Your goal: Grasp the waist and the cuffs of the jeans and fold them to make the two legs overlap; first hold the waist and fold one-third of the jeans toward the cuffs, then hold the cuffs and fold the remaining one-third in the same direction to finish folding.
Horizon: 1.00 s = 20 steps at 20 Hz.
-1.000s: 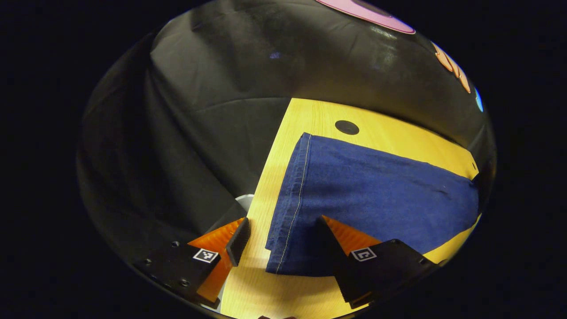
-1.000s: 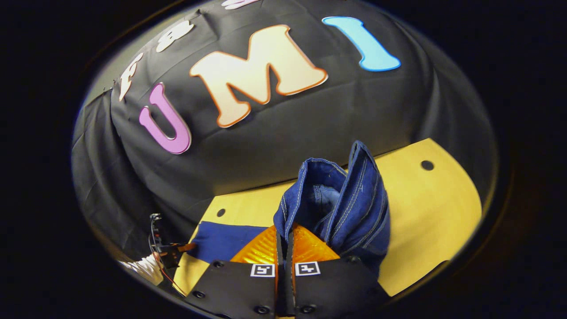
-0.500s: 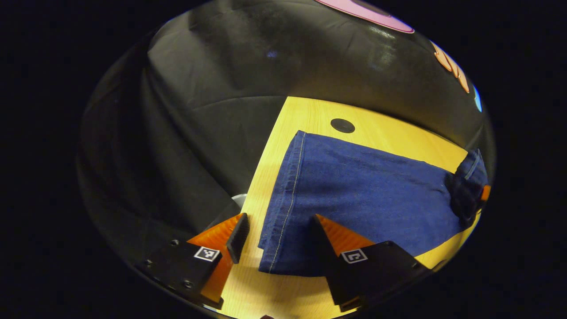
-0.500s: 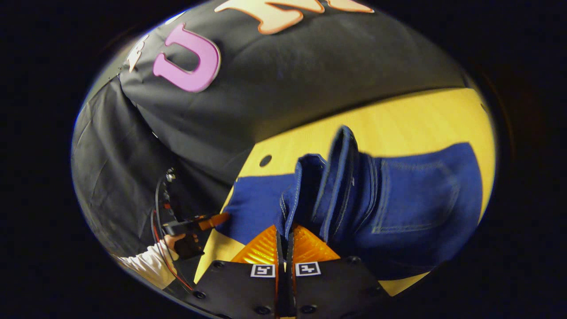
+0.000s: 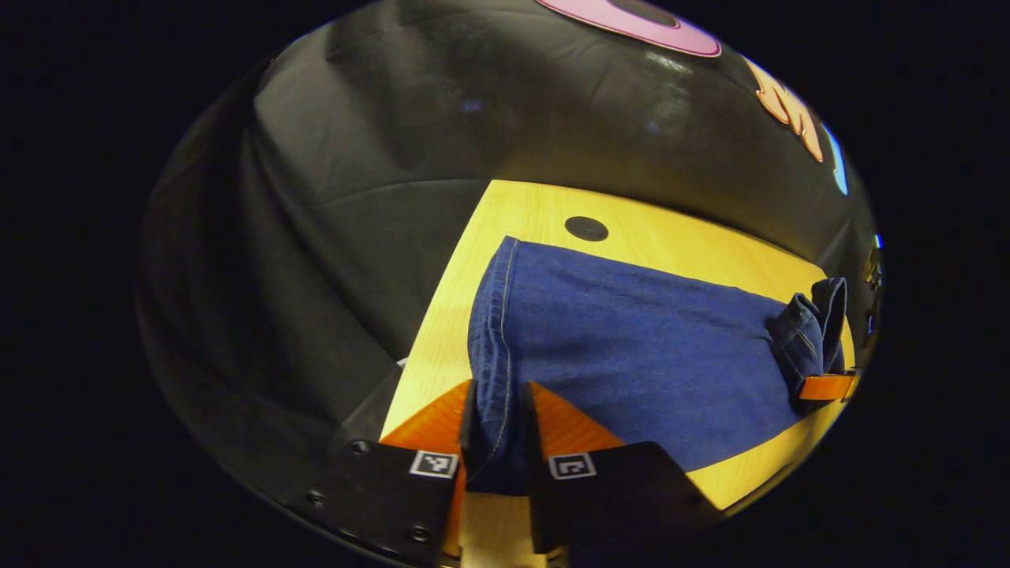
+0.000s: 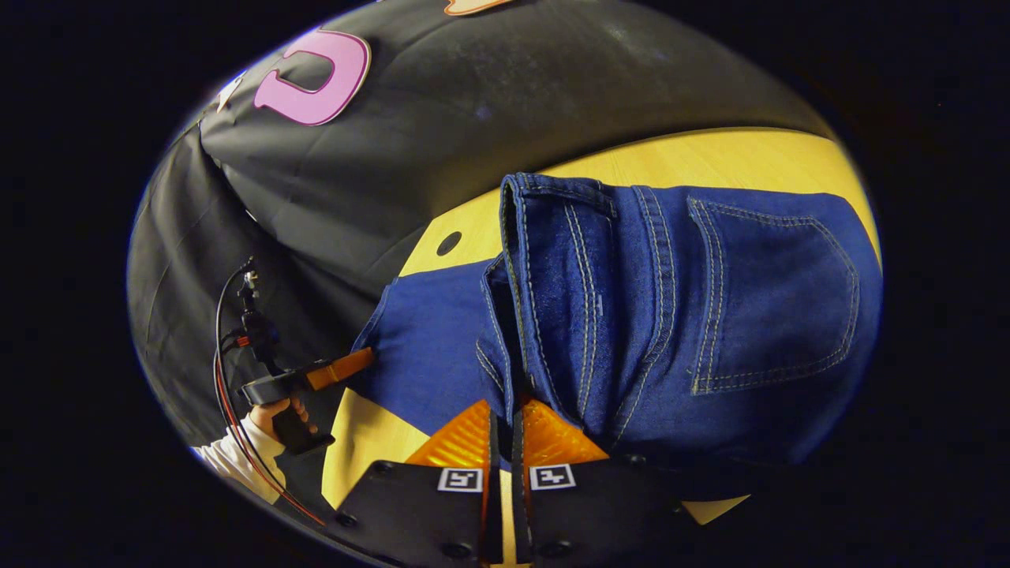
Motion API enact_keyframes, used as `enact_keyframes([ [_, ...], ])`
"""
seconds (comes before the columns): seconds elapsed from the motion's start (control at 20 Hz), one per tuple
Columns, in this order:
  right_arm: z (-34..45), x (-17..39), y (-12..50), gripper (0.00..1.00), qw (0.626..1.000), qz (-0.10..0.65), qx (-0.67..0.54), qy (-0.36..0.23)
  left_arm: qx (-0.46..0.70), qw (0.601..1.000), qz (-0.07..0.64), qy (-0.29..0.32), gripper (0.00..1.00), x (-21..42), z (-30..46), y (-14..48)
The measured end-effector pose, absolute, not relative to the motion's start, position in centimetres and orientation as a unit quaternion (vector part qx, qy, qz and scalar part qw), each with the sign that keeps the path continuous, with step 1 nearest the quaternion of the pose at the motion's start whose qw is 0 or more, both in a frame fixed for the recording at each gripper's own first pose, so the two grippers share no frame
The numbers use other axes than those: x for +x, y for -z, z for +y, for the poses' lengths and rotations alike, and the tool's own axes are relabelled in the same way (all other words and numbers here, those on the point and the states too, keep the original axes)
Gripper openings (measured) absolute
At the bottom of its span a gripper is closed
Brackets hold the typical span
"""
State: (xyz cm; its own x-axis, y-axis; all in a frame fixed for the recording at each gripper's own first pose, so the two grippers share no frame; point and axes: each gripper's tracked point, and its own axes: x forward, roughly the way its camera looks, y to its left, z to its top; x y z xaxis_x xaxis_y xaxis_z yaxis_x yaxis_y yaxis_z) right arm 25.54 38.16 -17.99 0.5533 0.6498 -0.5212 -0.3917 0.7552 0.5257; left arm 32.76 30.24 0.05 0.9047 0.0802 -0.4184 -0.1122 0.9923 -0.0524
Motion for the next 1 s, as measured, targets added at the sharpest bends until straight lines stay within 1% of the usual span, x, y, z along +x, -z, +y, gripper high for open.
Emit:
enact_keyframes([
  [0.05,38.8,24.9,16.8,0.10,0.850,0.367,0.205,-0.317,-0.038,0.975,0.213,-0.049,0.16,32.9,30.2,-0.2],
  [0.1,39.8,24.6,15.7,0.40,0.838,0.366,0.233,-0.332,-0.040,0.976,0.209,-0.053,0.14,32.9,30.2,-0.5],
  [0.15,40.3,24.3,14.4,0.69,0.836,0.357,0.244,-0.337,-0.045,0.976,0.208,-0.054,0.10,32.9,29.8,-0.8],
  [0.2,40.1,24.2,13.4,0.99,0.845,0.344,0.238,-0.334,-0.052,0.977,0.203,-0.050,0.09,33.1,29.6,-1.1],
  [0.35,39.1,23.5,10.3,0.98,0.856,0.309,0.229,-0.345,-0.067,0.976,0.204,-0.049,0.02,33.1,29.6,-1.0],
  [0.5,36.6,23.0,7.5,0.98,0.867,0.282,0.224,-0.345,-0.068,0.972,0.217,-0.049,0.00,32.9,29.2,-1.5],
  [0.55,35.4,23.1,6.6,0.93,0.872,0.272,0.223,-0.340,-0.064,0.973,0.216,-0.048,0.00,33.0,29.3,-1.9],
  [0.6,33.9,23.2,5.9,0.98,0.877,0.265,0.223,-0.334,-0.061,0.974,0.212,-0.045,0.00,33.1,29.1,-2.7],
  [0.75,29.7,23.4,3.7,0.98,0.887,0.242,0.237,-0.315,-0.067,0.980,0.186,-0.026,0.00,32.3,27.4,-6.1],
  [0.8,28.2,23.5,3.3,0.93,0.891,0.237,0.239,-0.306,-0.072,0.981,0.177,-0.017,0.00,31.5,26.3,-7.6],
  [0.9,24.7,23.7,3.2,0.93,0.898,0.234,0.241,-0.285,-0.074,0.985,0.158,-0.004,0.00,30.9,23.8,-10.2],
  [0.95,23.4,23.7,3.6,0.98,0.899,0.236,0.244,-0.276,-0.074,0.986,0.150,0.004,0.00,30.5,22.7,-11.1],
  [1.0,21.8,23.6,3.7,0.93,0.900,0.237,0.248,-0.267,-0.076,0.986,0.144,0.012,0.00,30.1,20.9,-12.2],
])
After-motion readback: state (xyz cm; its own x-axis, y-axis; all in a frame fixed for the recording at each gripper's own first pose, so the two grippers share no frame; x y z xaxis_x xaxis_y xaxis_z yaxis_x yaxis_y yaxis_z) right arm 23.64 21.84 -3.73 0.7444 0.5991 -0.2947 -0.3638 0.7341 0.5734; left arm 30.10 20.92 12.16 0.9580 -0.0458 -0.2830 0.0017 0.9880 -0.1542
